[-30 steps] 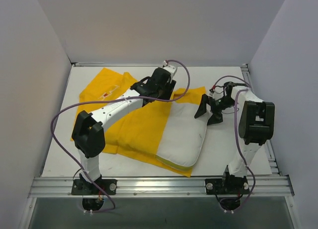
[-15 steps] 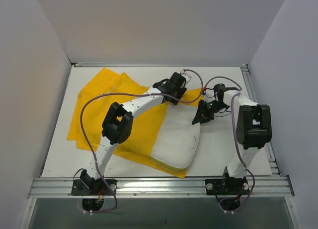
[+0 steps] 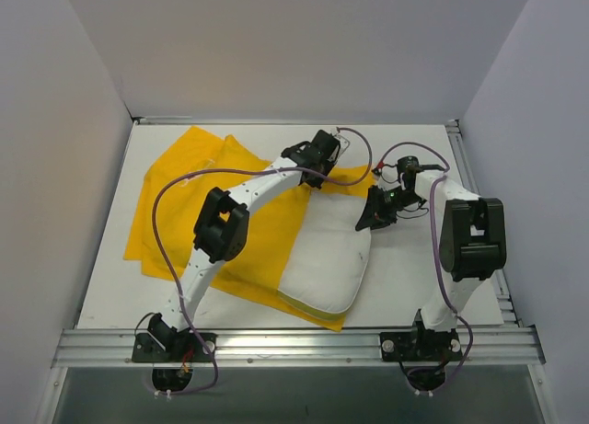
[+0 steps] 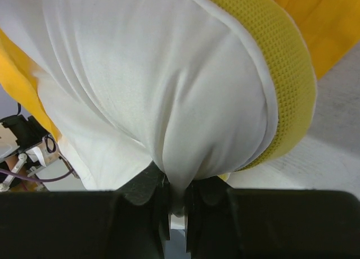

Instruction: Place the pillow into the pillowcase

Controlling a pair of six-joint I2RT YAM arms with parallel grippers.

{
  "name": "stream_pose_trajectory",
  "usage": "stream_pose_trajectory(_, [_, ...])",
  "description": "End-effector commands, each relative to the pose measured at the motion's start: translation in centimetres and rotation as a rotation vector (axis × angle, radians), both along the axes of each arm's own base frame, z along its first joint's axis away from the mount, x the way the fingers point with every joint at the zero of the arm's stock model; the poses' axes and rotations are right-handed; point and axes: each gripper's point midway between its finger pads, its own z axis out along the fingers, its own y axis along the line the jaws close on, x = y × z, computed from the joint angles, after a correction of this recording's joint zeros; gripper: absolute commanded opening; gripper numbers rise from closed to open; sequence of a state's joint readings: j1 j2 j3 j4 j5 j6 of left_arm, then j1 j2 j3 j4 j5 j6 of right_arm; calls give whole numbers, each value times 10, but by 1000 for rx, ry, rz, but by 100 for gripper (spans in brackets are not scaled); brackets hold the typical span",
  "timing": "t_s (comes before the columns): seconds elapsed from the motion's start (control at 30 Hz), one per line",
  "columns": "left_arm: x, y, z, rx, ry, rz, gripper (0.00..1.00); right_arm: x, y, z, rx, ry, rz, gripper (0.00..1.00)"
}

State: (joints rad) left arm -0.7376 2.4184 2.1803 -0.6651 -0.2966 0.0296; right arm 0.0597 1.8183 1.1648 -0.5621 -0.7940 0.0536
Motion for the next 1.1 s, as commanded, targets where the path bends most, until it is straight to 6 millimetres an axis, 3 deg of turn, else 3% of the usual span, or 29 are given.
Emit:
stream_pose_trajectory(0.0, [-29, -51, 46, -355, 200, -182, 0, 1, 12, 18, 62, -27, -17, 0])
stream_pose_trajectory(0.03, [-62, -79, 69, -508, 310, -317, 0, 4, 14, 19, 82, -26, -34, 0])
stream_pose_trajectory(0.07, [-84, -93, 86, -581, 355, -386, 0, 13, 21, 23, 129, -55, -40, 0])
stream_pose_trajectory(0.1, [-97, -108, 136, -690, 296, -466, 0, 18, 25, 26, 154, -64, -48, 0])
stream_pose_trajectory(0.13, [-119, -124, 160, -782, 326, -485, 0, 23, 30, 31, 186, -43, -89, 0])
stream_pose_trajectory(0.17, [-141, -130, 159, -819, 366, -512, 0, 35, 37, 40, 249, -95, -93, 0])
stream_pose_trajectory(0.2, [-150, -136, 208, -901, 256, -571, 0, 40, 42, 48, 283, -102, -113, 0])
stream_pose_trajectory(0.23, [-167, -145, 217, -928, 257, -563, 0, 45, 45, 54, 319, -79, -154, 0])
stream_pose_trajectory(0.27, [-166, -143, 204, -919, 253, -499, 0, 54, 49, 62, 354, -119, -158, 0])
stream_pose_trajectory(0.3, [-165, -141, 216, -944, 215, -469, 0, 57, 50, 67, 369, -130, -163, 0])
stream_pose_trajectory(0.37, [-158, -136, 202, -953, 226, -363, 0, 60, 50, 72, 380, -139, -169, 0])
stream_pose_trajectory(0.47, [-117, -117, 157, -893, 189, -167, 0, 58, 48, 66, 365, -132, -167, 0])
stream_pose_trajectory(0.53, [-96, -104, 146, -834, 148, -126, 0, 57, 45, 60, 337, -132, -161, 0])
stream_pose_trajectory(0.57, [-80, -94, 140, -789, 122, -98, 9, 54, 43, 56, 324, -117, -163, 0])
stream_pose_trajectory(0.6, [-77, -82, 132, -722, 120, -80, 19, 55, 41, 54, 312, -129, -153, 0])
stream_pose_trajectory(0.63, [-61, -70, 144, -648, 27, -88, 28, 56, 38, 48, 281, -139, -156, 0])
stream_pose_trajectory(0.73, [-54, -22, 138, -423, -41, -61, 53, 57, 30, 35, 225, -132, -159, 0])
stream_pose_trajectory(0.77, [-59, -6, 150, -384, -69, -58, 55, 56, 29, 31, 214, -117, -166, 0])
stream_pose_trajectory(0.8, [-68, 7, 145, -332, -57, -67, 61, 56, 28, 30, 216, -103, -176, 9])
stream_pose_trajectory(0.83, [-80, 28, 147, -273, -72, -83, 62, 55, 27, 31, 217, -93, -183, 28])
stream_pose_trajectory(0.87, [-90, 38, 142, -248, -62, -92, 65, 53, 25, 31, 214, -83, -192, 28])
stream_pose_trajectory(0.9, [-99, 47, 139, -234, -51, -91, 69, 51, 23, 33, 211, -76, -201, 49])
stream_pose_trajectory(0.97, [-121, 66, 128, -179, -17, -124, 79, 37, 19, 39, 194, -60, -208, 70])
stream_pose_trajectory(1.07, [-142, 77, 110, -125, 43, -156, 82, 11, 17, 43, 167, -35, -192, 75])
